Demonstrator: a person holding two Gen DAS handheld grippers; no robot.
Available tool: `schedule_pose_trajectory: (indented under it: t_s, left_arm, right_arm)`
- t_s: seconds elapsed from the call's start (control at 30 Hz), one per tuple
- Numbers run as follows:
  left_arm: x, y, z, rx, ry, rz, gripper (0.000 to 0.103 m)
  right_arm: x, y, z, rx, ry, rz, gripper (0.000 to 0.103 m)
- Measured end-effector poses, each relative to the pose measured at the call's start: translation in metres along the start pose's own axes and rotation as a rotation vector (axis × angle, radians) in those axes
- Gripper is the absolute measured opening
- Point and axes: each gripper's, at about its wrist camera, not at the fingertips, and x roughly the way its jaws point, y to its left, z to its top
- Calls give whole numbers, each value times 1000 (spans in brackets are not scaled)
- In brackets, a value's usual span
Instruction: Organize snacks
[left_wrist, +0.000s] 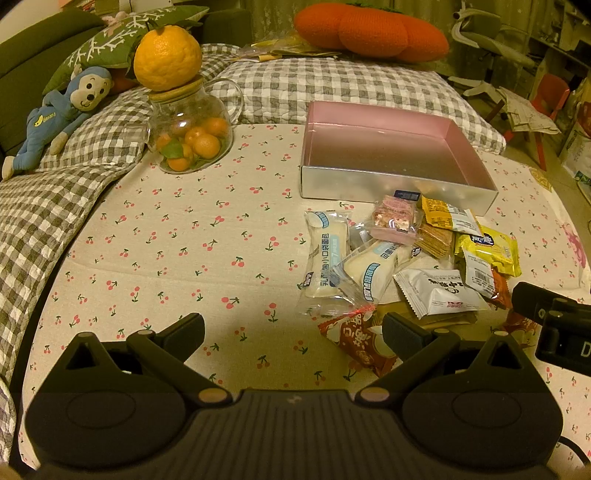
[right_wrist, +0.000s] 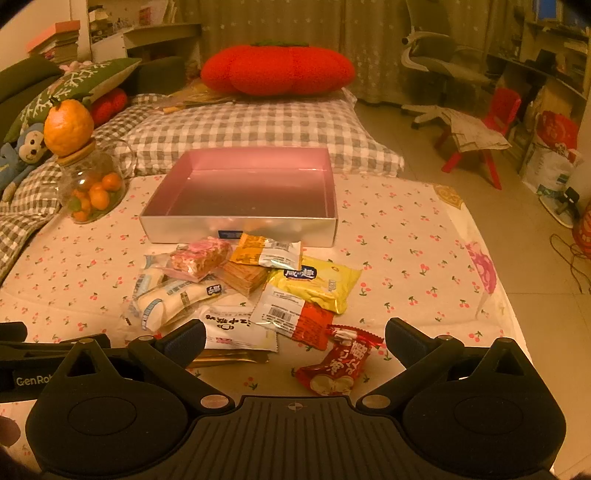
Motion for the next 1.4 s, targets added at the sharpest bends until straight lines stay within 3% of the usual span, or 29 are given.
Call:
schedule_pose_trajectory:
  t_s: [1.0, 1.4]
  left_arm:
    - [2, 4, 2, -9, -5, 7, 103]
    - [5, 4, 11, 1, -39, 31, 103]
  right_arm:
    - [0, -1, 1, 4, -1, 7, 103]
    - [13, -12, 9, 65, 86, 72, 103]
